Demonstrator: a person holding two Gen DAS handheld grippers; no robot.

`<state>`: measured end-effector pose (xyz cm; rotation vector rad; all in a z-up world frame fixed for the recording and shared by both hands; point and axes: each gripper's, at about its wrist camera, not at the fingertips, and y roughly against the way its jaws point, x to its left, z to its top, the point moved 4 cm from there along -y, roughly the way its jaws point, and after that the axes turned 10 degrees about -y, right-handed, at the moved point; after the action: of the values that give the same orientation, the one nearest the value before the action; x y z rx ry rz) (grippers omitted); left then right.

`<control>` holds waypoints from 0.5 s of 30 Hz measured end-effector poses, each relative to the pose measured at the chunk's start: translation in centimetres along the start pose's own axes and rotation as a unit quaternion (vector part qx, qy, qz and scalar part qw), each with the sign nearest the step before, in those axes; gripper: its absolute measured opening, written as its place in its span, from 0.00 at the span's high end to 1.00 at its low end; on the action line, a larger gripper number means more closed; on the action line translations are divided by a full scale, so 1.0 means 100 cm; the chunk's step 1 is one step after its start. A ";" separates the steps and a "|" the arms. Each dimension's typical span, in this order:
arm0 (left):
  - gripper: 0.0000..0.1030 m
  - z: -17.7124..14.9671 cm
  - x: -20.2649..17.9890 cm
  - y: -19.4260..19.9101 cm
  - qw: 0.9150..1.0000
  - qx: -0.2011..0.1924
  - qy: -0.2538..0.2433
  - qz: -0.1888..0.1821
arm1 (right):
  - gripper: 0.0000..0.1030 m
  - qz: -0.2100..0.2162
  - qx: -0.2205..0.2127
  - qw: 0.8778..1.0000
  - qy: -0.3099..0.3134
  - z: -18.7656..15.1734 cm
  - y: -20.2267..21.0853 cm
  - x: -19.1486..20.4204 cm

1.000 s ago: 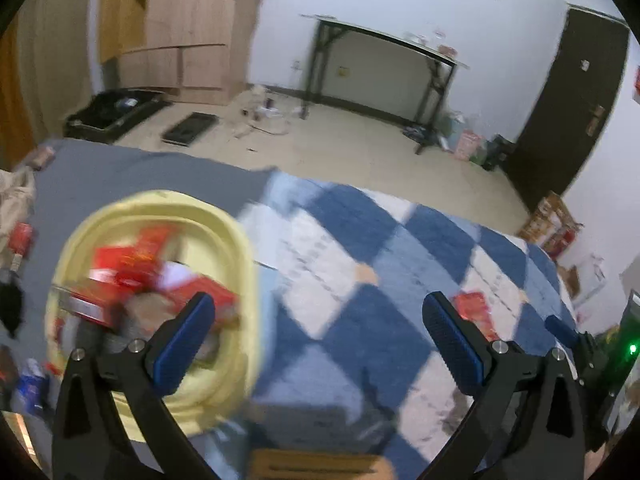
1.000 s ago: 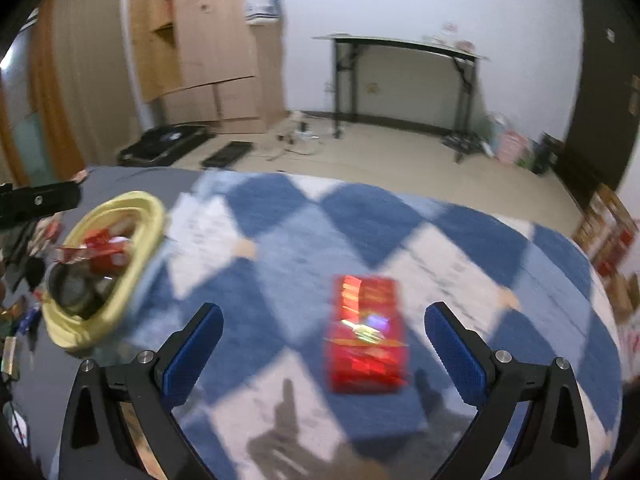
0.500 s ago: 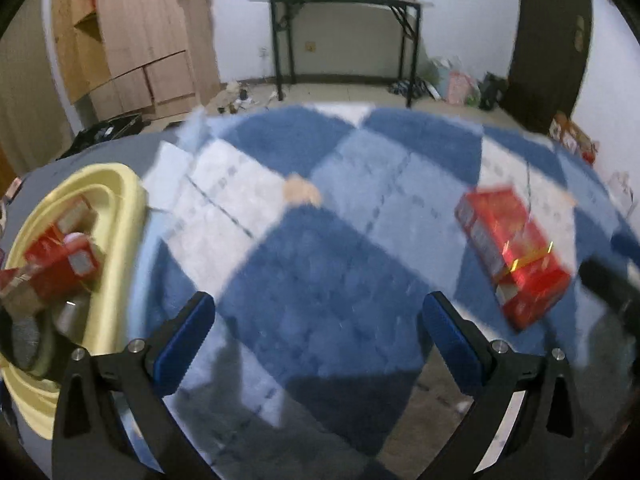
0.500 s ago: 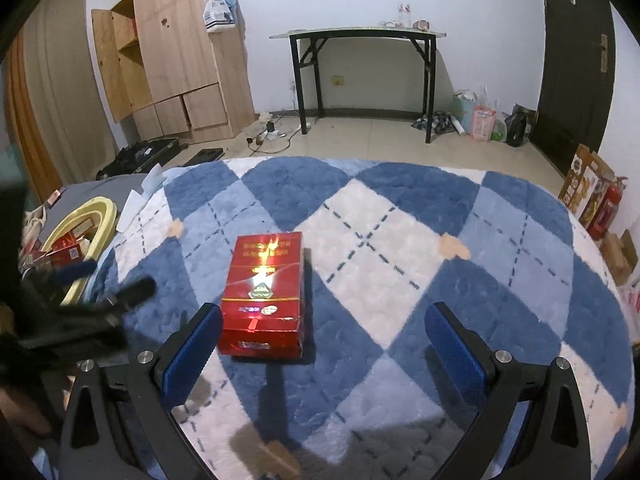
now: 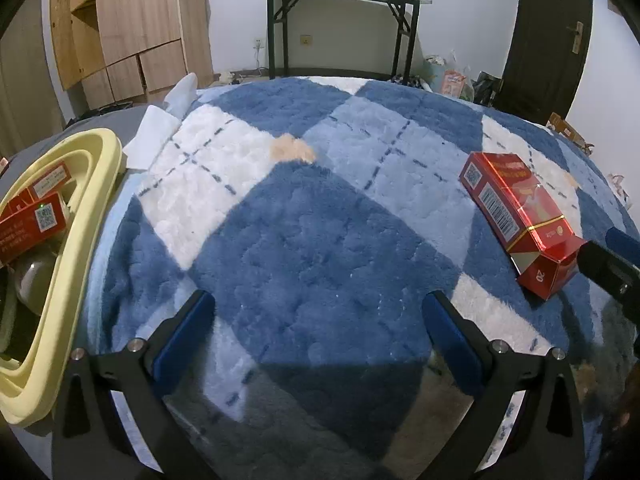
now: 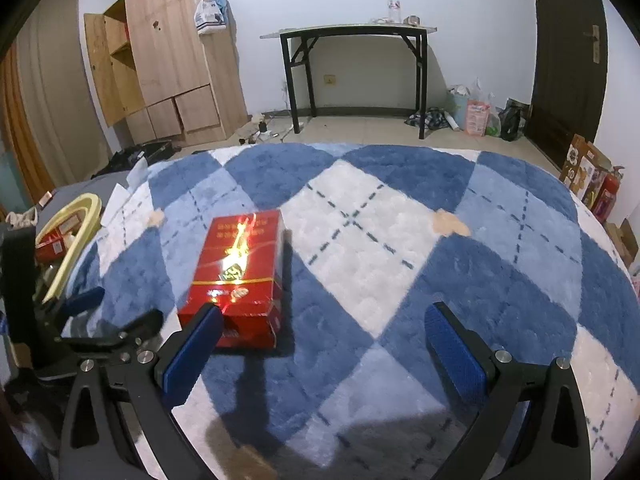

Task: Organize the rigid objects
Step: 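Move both tools back over the rug toward the remaining red boxes, then lower the open right tool toward the upright red box on the rug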

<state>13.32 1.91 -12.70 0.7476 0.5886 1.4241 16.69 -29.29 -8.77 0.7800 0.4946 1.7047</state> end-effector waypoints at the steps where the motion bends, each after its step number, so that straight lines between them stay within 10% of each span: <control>1: 0.00 0.000 0.001 0.000 1.000 0.000 0.000 0.000 | 0.00 0.000 0.001 1.000 0.001 -0.001 0.000 0.001; 15: 0.00 -0.001 0.002 0.000 1.000 0.000 -0.001 0.000 | 0.00 0.010 -0.035 0.999 -0.001 0.005 0.014 0.002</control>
<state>13.27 2.08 -12.74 0.7484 0.5879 1.4236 16.08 -29.48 -7.35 0.7376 0.4249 1.7298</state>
